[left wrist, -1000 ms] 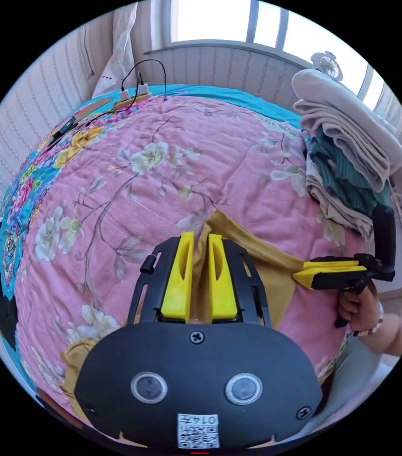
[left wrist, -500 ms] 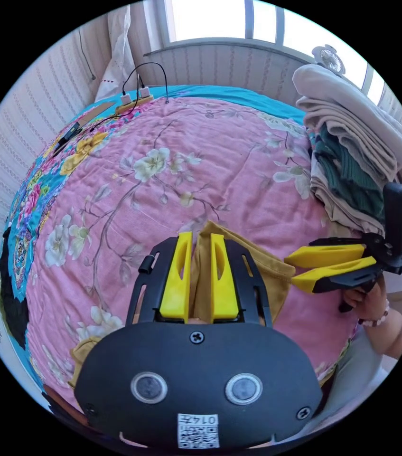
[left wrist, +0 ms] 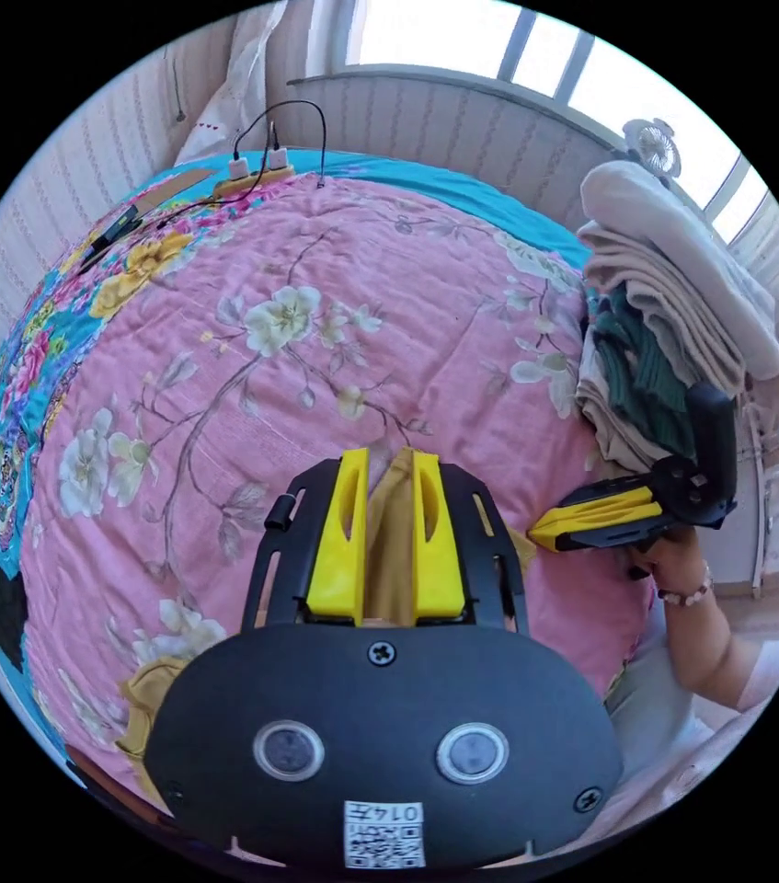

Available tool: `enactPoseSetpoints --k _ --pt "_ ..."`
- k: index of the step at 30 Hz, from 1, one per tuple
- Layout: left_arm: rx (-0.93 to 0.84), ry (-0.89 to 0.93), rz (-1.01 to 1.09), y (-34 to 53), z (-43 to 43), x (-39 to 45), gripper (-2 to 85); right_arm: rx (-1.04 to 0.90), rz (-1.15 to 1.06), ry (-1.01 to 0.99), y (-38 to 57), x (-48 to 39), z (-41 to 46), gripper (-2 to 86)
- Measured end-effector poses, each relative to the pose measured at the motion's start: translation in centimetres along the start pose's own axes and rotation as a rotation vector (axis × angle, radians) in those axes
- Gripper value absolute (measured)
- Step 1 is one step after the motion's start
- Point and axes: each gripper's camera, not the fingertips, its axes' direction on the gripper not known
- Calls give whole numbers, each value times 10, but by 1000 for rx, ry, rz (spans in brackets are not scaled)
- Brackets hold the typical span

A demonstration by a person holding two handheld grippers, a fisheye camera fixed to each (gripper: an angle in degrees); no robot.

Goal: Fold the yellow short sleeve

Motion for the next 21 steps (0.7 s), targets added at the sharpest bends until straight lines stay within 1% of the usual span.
enactPoseSetpoints --k 4,6,7,9,10,12,13,15,16,18,19,21 --pt "122 -47 -46 54 -53 -37 78 -5 -14 37 -12 -23 -10 -9" --pt "211 -51 -121 122 -84 -60 76 -10 -16 52 -20 -37 -17 -9" --pt "226 -44 -143 143 -90 -64 76 -9 -18 56 -22 -41 -19 -9" --pt "263 -25 -232 245 -110 -75 75 11 -22 76 -27 -58 -27 -9" --pt "270 -22 -258 273 -115 -77 74 21 -17 83 -27 -62 -30 -8" --pt "300 -49 -376 393 -135 -77 71 94 18 147 -21 -92 -46 -5" --pt "300 -64 -403 423 -140 -76 70 110 11 169 -19 -103 -51 -4" --pt "278 -140 -554 535 -160 -76 60 149 -82 178 -17 -162 -68 -2" --pt "274 -158 -601 561 -165 -77 56 148 -114 168 -20 -179 -69 -2" --pt "309 -197 -743 647 -182 -81 34 58 -272 84 -44 -254 -52 0" --pt "326 -207 -757 664 -185 -83 24 23 -315 61 -52 -275 -45 1" --pt "390 -284 -798 710 -189 -92 -2 -94 -477 -15 -86 -359 -8 5"
